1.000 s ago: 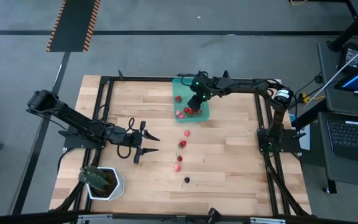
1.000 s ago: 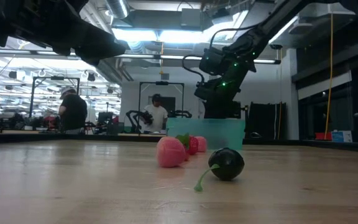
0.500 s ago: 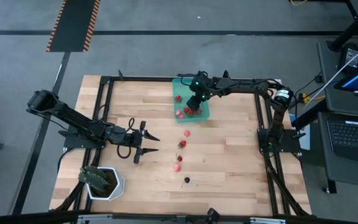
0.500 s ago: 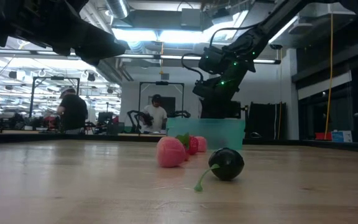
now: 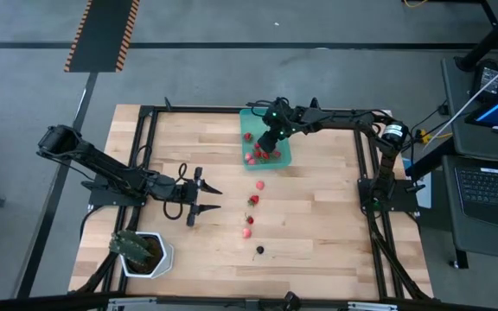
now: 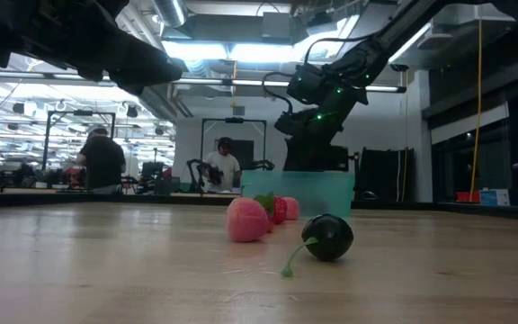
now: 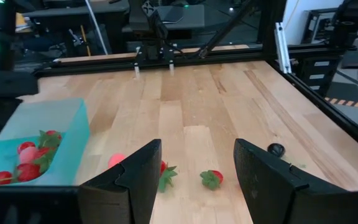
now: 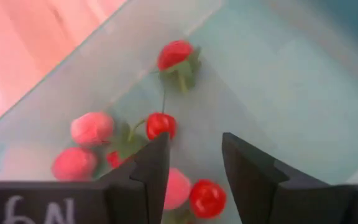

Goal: Pick and placing Produce into tupperware
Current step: Put the black cherry into the blue bin

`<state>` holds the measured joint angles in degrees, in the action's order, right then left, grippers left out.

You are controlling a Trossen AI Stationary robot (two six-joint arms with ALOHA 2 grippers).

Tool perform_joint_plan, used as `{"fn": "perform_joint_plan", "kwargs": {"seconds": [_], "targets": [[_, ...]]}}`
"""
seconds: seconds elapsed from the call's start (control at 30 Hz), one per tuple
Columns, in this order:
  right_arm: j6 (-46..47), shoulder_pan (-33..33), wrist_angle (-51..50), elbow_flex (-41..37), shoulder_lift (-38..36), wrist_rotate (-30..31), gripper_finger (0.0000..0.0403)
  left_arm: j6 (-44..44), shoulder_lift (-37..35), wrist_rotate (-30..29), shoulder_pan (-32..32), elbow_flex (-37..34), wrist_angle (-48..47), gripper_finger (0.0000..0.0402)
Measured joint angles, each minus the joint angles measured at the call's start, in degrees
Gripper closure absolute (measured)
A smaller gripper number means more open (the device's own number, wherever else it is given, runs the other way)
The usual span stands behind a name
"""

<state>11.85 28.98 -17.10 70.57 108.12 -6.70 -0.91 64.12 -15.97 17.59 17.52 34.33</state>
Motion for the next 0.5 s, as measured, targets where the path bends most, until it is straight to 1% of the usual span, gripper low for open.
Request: {"fn": "perform_joint_plan", "kwargs": {"seconds": [0.13,0.2,0.37,0.5], "targets": [[-2.17,-1.51,-0.52,-0.02,-0.38,-5.44,0.0252,-0.02,0.00,-0.06,0.00,0.00,0.00,0.0207],[-3.71,-2.83,-0.55,-0.10,-1.41,-6.38,0.0252,-0.04,0.00,-0.06,0.00,0.00,0.03,0.0207],[-6.34,-6.32,-2.22,-0.76,-6.65,-6.51,0.0252,-0.07,0.00,-0.05,0.00,0.00,0.20,0.0207],[-7.15,-10.19,-3.46,-0.76,-11.81,-4.03,0.0253,-1.84,0.00,0.53,0.02,0.00,0.35,0.0207]]}}
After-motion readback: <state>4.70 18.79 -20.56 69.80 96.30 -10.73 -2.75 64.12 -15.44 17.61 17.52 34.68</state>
